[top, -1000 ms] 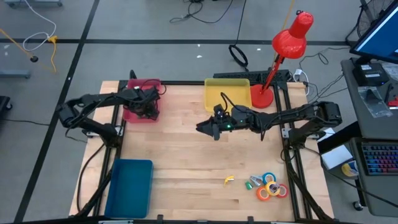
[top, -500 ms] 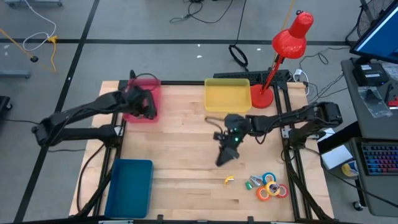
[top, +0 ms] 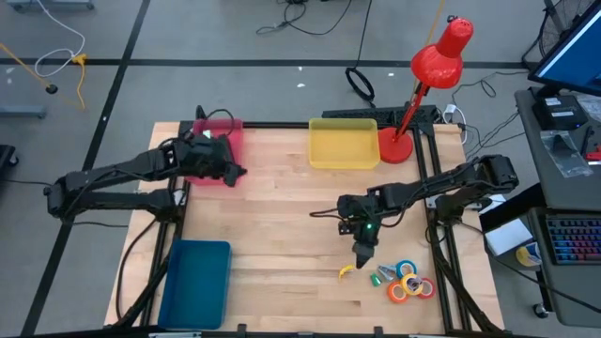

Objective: Pick and place Stapler, Stapler remover, tape
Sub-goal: Put the green stapler into the red bin

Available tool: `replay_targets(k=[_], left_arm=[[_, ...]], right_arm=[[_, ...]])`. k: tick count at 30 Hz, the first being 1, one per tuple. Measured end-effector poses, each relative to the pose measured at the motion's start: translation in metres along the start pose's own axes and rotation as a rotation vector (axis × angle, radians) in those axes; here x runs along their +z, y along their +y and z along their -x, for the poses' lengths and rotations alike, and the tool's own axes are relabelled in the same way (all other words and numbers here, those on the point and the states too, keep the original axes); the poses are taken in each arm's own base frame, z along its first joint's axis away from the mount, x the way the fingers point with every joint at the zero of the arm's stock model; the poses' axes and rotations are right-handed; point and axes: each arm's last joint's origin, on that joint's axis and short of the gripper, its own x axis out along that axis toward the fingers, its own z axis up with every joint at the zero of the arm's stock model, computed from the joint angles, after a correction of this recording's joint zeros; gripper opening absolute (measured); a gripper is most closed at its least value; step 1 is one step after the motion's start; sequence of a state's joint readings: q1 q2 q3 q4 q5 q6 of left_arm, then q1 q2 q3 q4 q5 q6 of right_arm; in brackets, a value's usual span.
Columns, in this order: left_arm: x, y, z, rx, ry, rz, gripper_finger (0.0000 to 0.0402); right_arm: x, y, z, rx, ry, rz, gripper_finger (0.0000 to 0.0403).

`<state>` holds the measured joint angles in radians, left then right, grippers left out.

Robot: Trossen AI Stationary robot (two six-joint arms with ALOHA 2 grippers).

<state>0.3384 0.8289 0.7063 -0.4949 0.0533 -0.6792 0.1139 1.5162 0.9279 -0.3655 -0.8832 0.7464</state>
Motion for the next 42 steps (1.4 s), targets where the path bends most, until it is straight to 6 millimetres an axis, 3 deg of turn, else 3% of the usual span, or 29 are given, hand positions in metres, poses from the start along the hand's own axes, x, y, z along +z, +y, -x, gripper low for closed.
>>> replay_targets(k=[8,13,19,27,35,42], left_arm=[[-0.016,-0.047,-0.023,-0.262,0.033,-0.148,0.0188],[-0.036,-0.076,-0.042,-0.39,0.061,-0.264,0.0188],[-0.061,-0.1,-0.067,-0.485,0.102,-0.286,0.0188],[-0.085,-0.108,-0.082,-0.465,0.188,-0.23,0.0188],[-0.085,-0.107,-0.084,-0.368,0.079,-0.257,0.0188],[-0.081,-0.104,-0.086,-0.316,0.015,-0.307,0.0188]], right_arm=[[0.002,-0.005,0.0,-0.129,-0.088,0.098,0.0164],[0.003,-0.006,0.001,-0.19,-0.125,0.152,0.0164],[0.001,-0.008,0.0,-0.211,-0.106,0.172,0.0164],[-0.022,-0.01,-0.011,-0.287,0.045,0.042,0.0164],[-0.043,0.002,-0.03,-0.281,0.142,-0.288,0.0164],[-0.053,0.012,-0.04,-0.28,0.146,-0.376,0.0164]])
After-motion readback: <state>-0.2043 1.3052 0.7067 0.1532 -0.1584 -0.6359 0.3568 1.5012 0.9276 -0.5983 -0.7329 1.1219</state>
